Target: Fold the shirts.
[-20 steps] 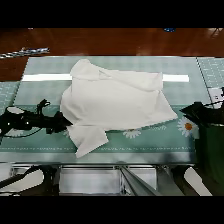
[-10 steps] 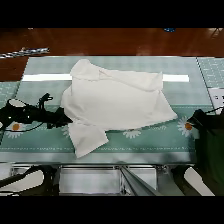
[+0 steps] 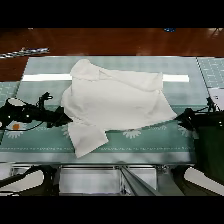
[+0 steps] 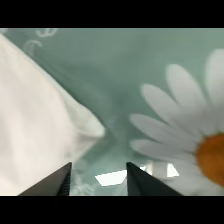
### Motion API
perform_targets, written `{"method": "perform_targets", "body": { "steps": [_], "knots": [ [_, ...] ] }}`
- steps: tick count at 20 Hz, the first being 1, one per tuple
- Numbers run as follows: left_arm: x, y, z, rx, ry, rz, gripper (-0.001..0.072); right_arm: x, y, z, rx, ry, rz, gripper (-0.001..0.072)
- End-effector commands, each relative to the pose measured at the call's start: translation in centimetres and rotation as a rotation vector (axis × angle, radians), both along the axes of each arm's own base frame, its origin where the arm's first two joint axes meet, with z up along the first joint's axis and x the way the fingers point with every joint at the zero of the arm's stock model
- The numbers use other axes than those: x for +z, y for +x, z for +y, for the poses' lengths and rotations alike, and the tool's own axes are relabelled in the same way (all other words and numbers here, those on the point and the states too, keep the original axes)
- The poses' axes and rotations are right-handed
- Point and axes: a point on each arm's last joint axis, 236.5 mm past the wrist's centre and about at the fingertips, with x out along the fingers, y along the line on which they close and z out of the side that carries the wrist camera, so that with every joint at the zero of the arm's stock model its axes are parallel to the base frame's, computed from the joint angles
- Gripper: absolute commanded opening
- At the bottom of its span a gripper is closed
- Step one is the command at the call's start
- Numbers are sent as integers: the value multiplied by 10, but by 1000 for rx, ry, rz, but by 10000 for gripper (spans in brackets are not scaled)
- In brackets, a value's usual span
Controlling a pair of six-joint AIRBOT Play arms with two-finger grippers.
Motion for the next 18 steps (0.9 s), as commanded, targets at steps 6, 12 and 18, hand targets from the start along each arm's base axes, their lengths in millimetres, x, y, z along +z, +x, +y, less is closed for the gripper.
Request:
{"method": "perform_targets", "body": {
  "steps": [6, 12, 18],
  "knots": [
    [-3, 8, 4, 21, 19, -25, 25, -5, 57, 32, 21, 120, -107, 383],
    [77, 63, 0, 35, -110, -185, 24, 78, 120, 78, 317, 70, -278, 21],
    [372, 151, 22, 85, -71, -972, 24, 341, 182, 57, 319, -269, -791, 22]
  ]
}}
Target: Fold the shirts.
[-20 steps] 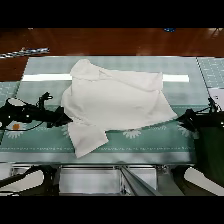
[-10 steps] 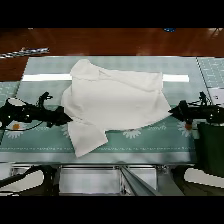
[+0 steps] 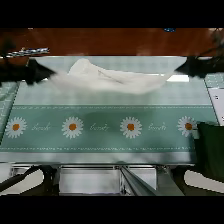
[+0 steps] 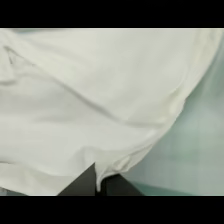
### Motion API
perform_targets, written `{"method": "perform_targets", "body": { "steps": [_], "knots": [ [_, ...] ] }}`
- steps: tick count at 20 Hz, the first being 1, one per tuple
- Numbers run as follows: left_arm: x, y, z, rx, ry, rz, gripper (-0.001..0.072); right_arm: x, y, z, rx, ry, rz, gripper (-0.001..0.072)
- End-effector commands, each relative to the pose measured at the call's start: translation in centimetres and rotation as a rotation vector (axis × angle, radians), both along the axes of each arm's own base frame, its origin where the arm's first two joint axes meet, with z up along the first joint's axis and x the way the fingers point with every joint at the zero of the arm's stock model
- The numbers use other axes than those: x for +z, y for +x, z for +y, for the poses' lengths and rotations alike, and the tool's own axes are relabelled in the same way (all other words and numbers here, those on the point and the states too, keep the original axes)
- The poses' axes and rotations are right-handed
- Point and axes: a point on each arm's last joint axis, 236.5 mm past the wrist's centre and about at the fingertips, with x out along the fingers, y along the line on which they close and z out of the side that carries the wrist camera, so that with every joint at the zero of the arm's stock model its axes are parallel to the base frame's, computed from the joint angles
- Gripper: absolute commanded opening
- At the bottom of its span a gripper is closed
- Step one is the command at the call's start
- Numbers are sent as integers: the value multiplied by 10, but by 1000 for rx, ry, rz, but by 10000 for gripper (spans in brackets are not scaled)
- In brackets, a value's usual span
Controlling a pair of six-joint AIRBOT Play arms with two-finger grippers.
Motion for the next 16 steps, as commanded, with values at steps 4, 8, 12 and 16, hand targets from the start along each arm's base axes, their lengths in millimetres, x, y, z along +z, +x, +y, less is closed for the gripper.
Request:
{"method": "perform_targets", "body": {
  "steps": [4, 8, 12, 16],
  "knots": [
    [286, -24, 13, 136, 224, -703, 24, 271, -49, -1, -80, -221, -586, 22],
    [348, -89, 35, 283, 518, -870, 24, 329, -132, -13, -177, -395, -723, 22],
    [365, -167, 59, 439, 747, -912, 24, 350, -204, -14, -236, -491, -780, 22],
    [377, -230, 43, 438, 760, -1010, 24, 348, -255, -3, -231, -510, -779, 22]
  ]
}}
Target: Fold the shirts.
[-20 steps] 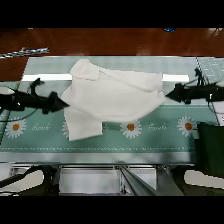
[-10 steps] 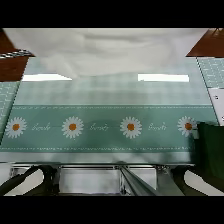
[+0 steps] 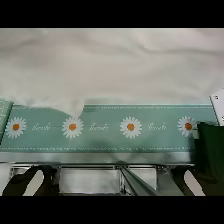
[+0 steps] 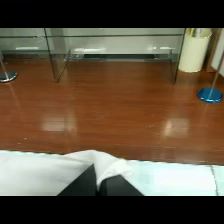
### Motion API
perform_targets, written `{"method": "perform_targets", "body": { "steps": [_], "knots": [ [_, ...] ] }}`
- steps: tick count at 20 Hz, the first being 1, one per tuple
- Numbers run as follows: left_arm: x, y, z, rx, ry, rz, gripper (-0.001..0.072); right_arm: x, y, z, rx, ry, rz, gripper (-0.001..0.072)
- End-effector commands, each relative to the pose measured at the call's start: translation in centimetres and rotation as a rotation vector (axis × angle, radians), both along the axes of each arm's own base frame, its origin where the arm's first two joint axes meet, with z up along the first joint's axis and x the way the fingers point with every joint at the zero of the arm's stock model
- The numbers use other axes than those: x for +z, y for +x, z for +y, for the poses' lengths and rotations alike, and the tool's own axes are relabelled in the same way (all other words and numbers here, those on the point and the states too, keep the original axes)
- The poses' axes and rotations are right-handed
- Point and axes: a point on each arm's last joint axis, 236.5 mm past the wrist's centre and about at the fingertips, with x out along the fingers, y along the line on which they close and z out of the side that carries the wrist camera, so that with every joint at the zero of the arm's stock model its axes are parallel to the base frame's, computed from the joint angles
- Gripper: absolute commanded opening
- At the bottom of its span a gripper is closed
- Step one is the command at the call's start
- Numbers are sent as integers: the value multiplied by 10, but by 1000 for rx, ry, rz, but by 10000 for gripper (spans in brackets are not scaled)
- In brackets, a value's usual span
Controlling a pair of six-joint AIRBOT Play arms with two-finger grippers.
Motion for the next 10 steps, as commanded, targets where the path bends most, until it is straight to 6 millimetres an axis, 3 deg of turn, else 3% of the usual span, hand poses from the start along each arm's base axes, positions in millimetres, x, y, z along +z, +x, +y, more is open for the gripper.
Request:
{"method": "perform_targets", "body": {
  "steps": [1, 3, 5, 7, 10],
  "knots": [
    [6, -57, 7, 49, 61, -59, 24, -7, -49, 4, -31, -22, 22, 22],
    [-11, -66, 18, 65, 43, 10, 24, -19, -63, 6, -41, -12, 73, 22],
    [-39, -57, 26, 85, 29, 130, 24, -36, -65, 7, -34, -2, 145, 22],
    [-80, -34, 32, 121, -7, 283, 24, -62, -56, 8, -15, 16, 236, 22],
    [-154, 20, 28, 128, 4, 503, 24, -112, -28, 12, 34, 75, 387, 22]
  ]
}}
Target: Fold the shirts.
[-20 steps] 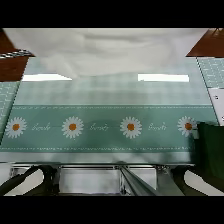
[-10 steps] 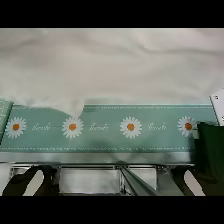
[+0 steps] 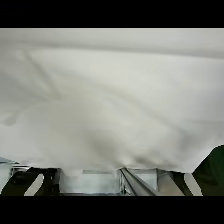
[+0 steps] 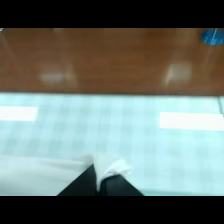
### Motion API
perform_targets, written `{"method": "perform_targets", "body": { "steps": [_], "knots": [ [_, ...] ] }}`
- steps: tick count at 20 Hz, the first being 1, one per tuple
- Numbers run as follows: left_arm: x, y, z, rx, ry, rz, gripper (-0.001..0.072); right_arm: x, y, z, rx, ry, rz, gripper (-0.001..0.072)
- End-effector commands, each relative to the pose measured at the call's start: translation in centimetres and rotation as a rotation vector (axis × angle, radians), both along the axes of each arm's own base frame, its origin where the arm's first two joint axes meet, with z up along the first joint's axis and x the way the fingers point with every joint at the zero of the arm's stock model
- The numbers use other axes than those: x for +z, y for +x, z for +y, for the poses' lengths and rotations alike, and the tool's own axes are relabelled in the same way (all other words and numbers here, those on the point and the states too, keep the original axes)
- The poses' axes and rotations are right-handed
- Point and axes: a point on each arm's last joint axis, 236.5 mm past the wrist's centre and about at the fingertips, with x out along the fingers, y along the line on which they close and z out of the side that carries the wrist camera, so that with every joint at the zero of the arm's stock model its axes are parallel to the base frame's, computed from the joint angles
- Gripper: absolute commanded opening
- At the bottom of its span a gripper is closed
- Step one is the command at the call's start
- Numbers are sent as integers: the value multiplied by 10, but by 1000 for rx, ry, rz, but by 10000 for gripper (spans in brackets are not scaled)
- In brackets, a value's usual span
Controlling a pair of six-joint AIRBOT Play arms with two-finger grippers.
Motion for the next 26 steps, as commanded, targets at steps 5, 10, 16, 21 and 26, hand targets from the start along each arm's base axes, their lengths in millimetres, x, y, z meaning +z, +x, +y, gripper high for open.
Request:
{"method": "perform_targets", "body": {
  "steps": [5, 10, 16, 21, 26],
  "knots": [
    [-181, 126, -9, 49, -48, 439, 24, -134, 85, 1, 88, 141, 337, 22],
    [-250, 226, -18, 55, -68, 441, 24, -220, 186, 6, 144, 194, 457, 22],
    [-313, 328, -20, 116, -173, 324, 24, -331, 301, 7, 86, 267, 539, 22],
    [-356, 369, -21, 139, -217, 285, 25, -373, 361, -1, 41, 310, 560, 22],
    [-415, 355, -31, 147, -282, 513, 25, -404, 369, 3, 27, 366, 632, 22]
  ]
}}
